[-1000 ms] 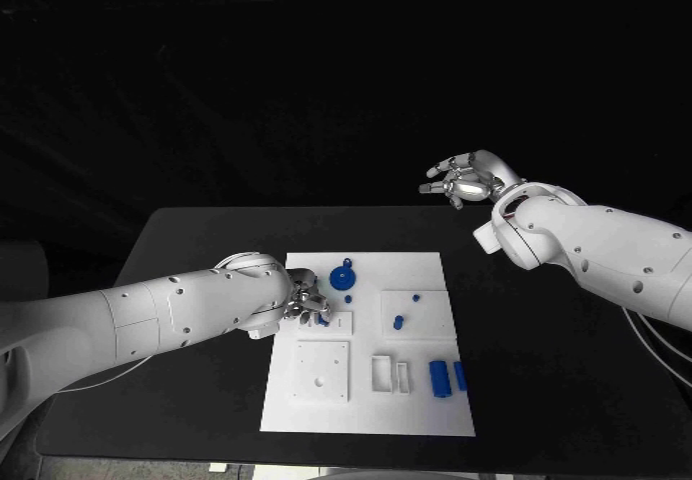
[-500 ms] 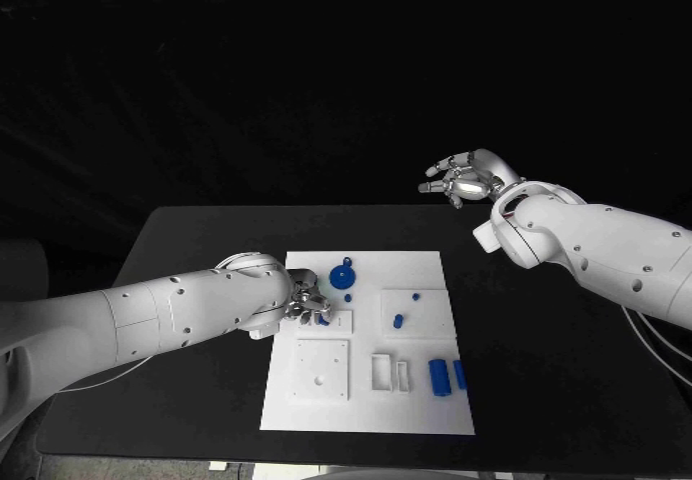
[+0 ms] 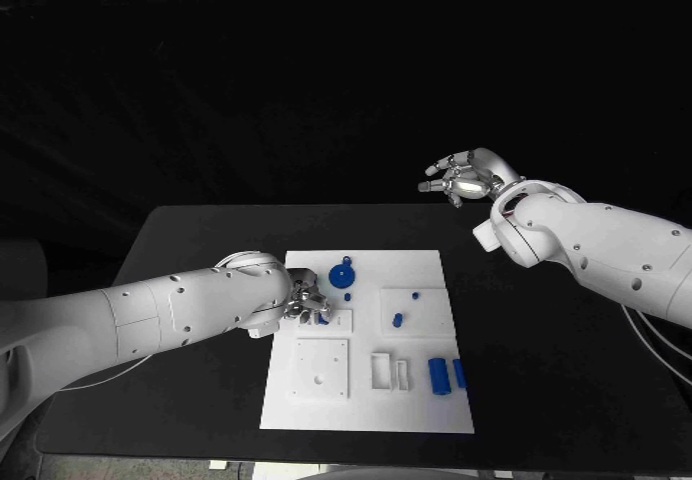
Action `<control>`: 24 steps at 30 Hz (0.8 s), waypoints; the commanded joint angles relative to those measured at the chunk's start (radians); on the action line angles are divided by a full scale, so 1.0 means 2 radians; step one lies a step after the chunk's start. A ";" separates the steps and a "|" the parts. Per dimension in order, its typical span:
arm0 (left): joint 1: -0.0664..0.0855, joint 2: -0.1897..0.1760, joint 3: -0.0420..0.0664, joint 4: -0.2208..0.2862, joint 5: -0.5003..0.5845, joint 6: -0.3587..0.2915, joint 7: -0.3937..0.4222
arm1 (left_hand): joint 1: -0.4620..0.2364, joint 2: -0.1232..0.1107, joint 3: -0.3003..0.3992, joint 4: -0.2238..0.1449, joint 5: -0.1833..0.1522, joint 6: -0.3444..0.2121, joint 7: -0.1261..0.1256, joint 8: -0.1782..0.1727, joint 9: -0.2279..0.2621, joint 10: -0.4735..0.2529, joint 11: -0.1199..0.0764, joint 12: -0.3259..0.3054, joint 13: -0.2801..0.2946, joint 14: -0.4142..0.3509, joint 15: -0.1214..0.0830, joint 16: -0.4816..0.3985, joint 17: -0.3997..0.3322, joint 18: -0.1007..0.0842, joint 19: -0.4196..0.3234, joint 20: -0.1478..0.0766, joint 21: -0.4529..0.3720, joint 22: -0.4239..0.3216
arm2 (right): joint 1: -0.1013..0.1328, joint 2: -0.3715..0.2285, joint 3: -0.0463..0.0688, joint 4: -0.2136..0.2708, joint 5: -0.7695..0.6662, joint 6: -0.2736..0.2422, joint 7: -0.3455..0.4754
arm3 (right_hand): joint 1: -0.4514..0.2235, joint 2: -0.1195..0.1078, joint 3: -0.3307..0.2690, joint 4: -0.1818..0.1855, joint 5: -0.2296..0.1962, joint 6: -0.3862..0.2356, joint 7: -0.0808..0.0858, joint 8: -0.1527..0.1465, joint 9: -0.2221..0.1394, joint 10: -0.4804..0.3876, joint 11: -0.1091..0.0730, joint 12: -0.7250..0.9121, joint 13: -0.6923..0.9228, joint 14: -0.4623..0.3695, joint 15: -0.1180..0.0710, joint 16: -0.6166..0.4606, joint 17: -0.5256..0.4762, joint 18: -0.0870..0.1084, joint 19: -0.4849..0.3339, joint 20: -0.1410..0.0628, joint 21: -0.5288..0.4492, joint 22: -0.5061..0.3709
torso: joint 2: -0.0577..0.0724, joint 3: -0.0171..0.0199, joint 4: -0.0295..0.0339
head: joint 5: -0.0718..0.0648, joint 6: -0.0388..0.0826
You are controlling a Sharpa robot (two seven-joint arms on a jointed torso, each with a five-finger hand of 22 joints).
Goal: Assemble the parts on the task board
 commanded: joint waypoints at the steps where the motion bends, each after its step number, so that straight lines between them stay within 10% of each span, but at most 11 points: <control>1: -0.001 0.003 0.000 0.000 0.001 0.018 0.005 | -0.003 0.000 0.002 0.002 0.004 0.073 -0.039 0.003 0.001 -0.005 -0.004 0.002 0.001 0.014 -0.020 0.004 -0.001 0.005 -0.001 -0.049 0.001 0.007 | 0.000 0.001 0.000 0.000 -0.002 0.007 0.003 | -0.001 0.005 0.000 -0.003 0.003 0.001 0.003 0.003 0.000 -0.004 0.002 0.003 -0.001 -0.003 -0.001 0.000 -0.001 0.036 -0.001 0.004 -0.002 0.001 | 0.000 0.0000 0.0002 | 0.000 0.000; 24: -0.002 0.009 0.000 -0.004 0.001 0.017 0.008 | -0.025 0.000 -0.003 0.025 -0.025 0.080 -0.041 0.002 0.005 -0.007 -0.007 0.018 0.003 0.013 -0.021 0.017 -0.006 0.007 -0.001 -0.050 0.007 0.006 | -0.003 0.003 0.000 -0.002 -0.002 0.011 0.003 | -0.001 0.007 0.000 -0.004 0.005 0.001 0.003 0.002 0.000 -0.004 0.002 0.004 -0.003 -0.004 -0.001 0.000 -0.002 0.036 -0.001 0.004 -0.003 0.001 | 0.000 0.0007 -0.0002 | -0.002 -0.003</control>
